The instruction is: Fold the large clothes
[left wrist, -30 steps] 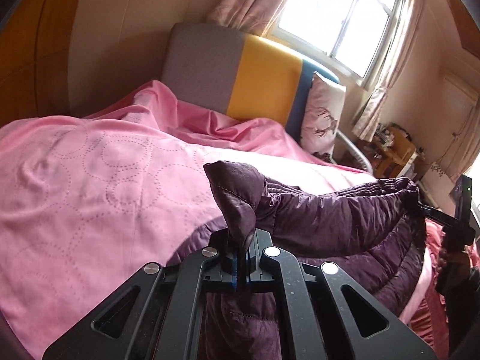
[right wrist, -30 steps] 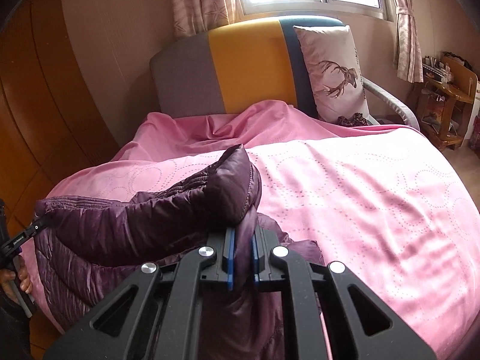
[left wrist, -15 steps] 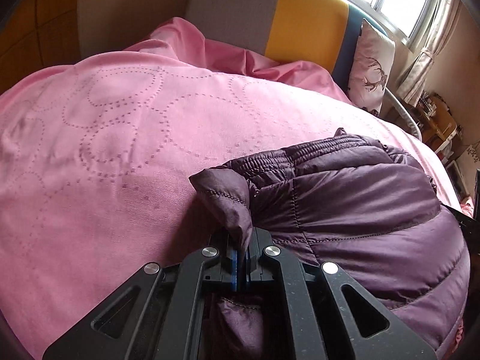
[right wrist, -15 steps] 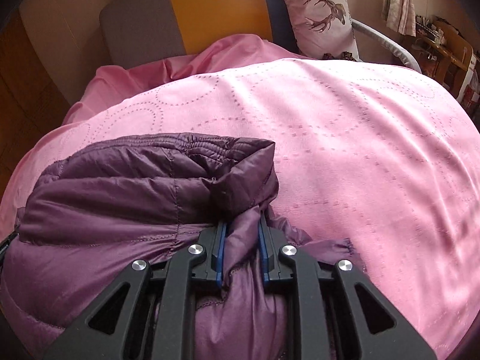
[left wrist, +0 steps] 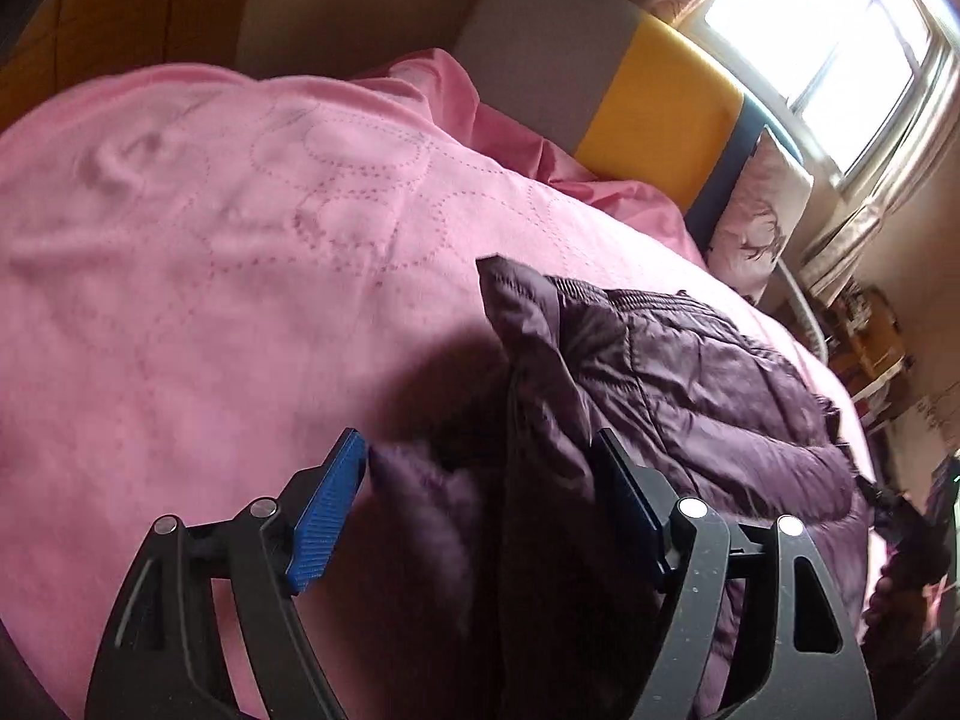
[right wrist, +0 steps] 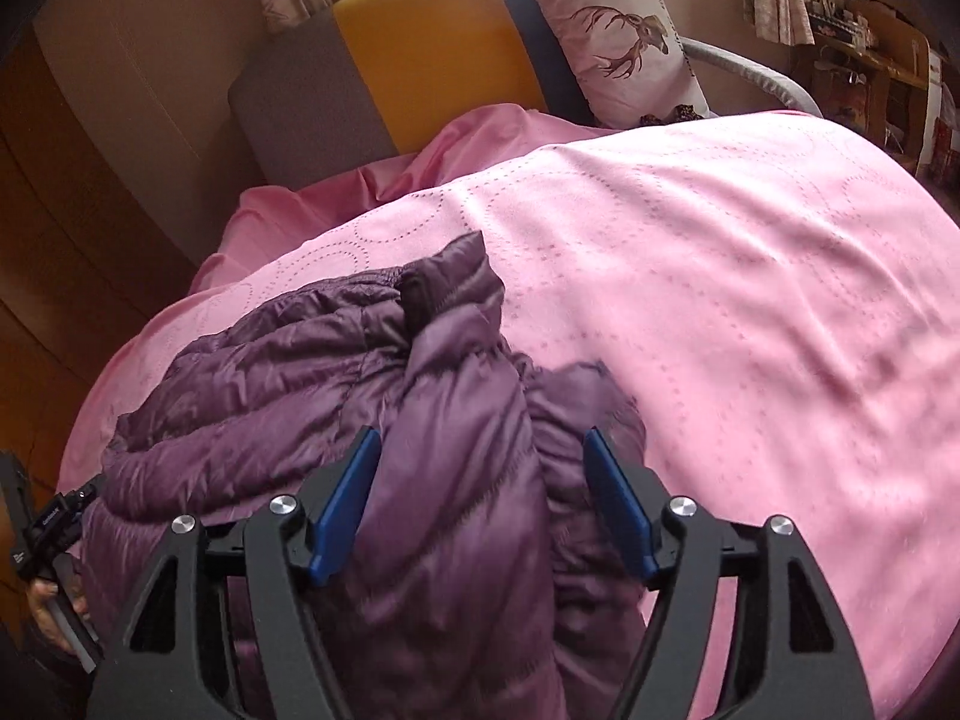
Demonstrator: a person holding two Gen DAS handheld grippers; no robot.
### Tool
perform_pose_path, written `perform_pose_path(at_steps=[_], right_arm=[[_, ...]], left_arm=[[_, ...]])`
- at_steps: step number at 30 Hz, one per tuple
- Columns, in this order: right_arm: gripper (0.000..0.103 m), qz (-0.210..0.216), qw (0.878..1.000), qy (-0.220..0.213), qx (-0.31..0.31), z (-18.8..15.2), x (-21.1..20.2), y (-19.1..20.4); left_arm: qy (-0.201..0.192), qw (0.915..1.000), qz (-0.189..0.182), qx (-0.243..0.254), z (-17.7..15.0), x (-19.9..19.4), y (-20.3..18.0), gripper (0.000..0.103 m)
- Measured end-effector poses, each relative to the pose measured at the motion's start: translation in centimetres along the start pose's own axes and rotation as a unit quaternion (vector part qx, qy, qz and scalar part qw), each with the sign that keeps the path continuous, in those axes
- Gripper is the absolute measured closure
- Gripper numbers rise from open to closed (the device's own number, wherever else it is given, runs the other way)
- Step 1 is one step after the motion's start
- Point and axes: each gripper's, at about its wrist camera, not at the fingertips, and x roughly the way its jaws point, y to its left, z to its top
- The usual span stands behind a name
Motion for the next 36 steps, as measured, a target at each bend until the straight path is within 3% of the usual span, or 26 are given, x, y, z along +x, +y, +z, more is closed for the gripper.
perform_pose_path(at_steps=[4,6,7,9,11,13,16,19,22,24,27,28,33,36], right_arm=[[0.027,0.047,0.998,0.013,0.042,-4.2,-2.7,-2.1],[0.027,0.049,0.997,0.022,0.049,-6.4,-3.1,-2.2],[0.03,0.049,0.997,0.026,0.049,-7.2,-3.1,-2.2],[0.046,0.049,0.997,0.027,0.048,-8.7,-3.3,-1.9],[0.067,0.055,0.997,0.022,0.051,-9.4,-4.1,-1.6],[0.077,0.051,0.998,0.022,0.038,-9.9,-5.1,-1.0],[0.084,0.052,0.998,0.036,0.008,-11.4,-7.0,-0.5],[0.089,0.051,0.997,0.057,-0.015,-13.5,-9.1,-0.8],[0.089,0.035,0.996,0.075,-0.02,-15.6,-10.8,-1.3],[0.088,0.033,0.996,0.077,-0.019,-16.1,-11.7,-1.4],[0.067,0.028,0.998,0.049,-0.011,-15.1,-13.5,-1.4],[0.058,0.027,0.999,0.026,-0.009,-14.4,-14.2,-1.3],[0.056,0.021,0.999,-0.021,-0.014,-10.9,-13.5,0.2],[0.054,0.016,1.0,-0.025,-0.003,-9.5,-11.5,0.5]], left_arm=[[0.01,0.9957,-0.08,-0.046,-4.3,-2.9,1.7,0.027],[0.025,0.993,-0.101,-0.056,-6.1,-3.1,1.8,0.027],[0.034,0.9923,-0.106,-0.054,-7.1,-3.0,1.7,0.027],[0.042,0.9917,-0.112,-0.047,-8.4,-2.8,1.4,0.03],[0.052,0.9878,-0.138,-0.05,-9.1,-2.8,1.1,0.043],[0.053,0.9875,-0.143,-0.04,-9.4,-3.1,0.8,0.051],[0.061,0.9868,-0.149,-0.02,-10.0,-3.8,0.6,0.061],[0.07,0.986,-0.151,-0.001,-10.7,-4.9,0.4,0.062],[0.083,0.9858,-0.144,0.022,-12.2,-6.3,-0.2,0.062],[0.077,0.989,-0.118,0.043,-12.4,-7.6,-0.7,0.058],[0.025,0.9956,-0.063,0.064,-11.5,-10.0,-1.2,0.039],[0.003,0.9964,-0.055,0.065,-11.0,-10.8,-1.6,0.037],[-0.051,0.9903,-0.1,0.081,-9.3,-11.9,-5.9,0.037],[-0.051,0.9849,-0.116,0.119,-9.2,-11.1,-8.8,0.037]])
